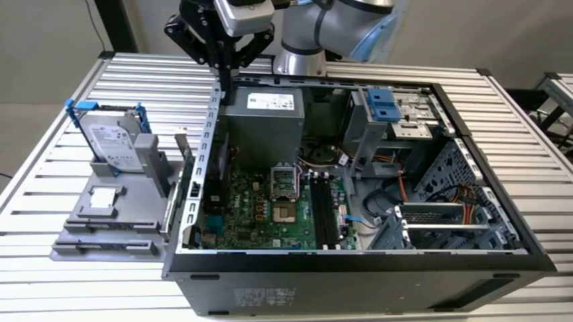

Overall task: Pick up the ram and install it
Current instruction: 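Reach for the ram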

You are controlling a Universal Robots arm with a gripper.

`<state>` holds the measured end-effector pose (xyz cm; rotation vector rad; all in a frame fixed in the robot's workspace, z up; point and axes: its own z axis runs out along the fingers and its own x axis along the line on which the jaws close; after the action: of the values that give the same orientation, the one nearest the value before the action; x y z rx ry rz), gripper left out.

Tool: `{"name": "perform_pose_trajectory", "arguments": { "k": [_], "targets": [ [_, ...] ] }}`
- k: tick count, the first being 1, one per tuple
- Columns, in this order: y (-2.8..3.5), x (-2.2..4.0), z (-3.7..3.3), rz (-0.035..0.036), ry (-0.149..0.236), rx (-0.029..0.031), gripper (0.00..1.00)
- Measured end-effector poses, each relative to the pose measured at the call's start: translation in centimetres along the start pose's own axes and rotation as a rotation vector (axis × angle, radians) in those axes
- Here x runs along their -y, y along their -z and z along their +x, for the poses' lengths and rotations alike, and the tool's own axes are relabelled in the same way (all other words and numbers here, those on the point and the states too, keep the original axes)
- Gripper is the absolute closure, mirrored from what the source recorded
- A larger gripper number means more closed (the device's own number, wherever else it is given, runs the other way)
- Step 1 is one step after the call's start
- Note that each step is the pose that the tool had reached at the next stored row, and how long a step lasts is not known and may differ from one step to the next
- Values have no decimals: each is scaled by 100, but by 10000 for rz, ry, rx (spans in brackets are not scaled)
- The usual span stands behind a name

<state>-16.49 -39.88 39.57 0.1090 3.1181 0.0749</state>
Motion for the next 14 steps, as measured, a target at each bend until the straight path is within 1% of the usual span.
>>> {"name": "perform_pose_trajectory", "arguments": {
  "k": [9,14],
  "targets": [
    [5,17,240,-1,2,0,100],
    [8,25,356,-1,2,0,100]
  ]
}}
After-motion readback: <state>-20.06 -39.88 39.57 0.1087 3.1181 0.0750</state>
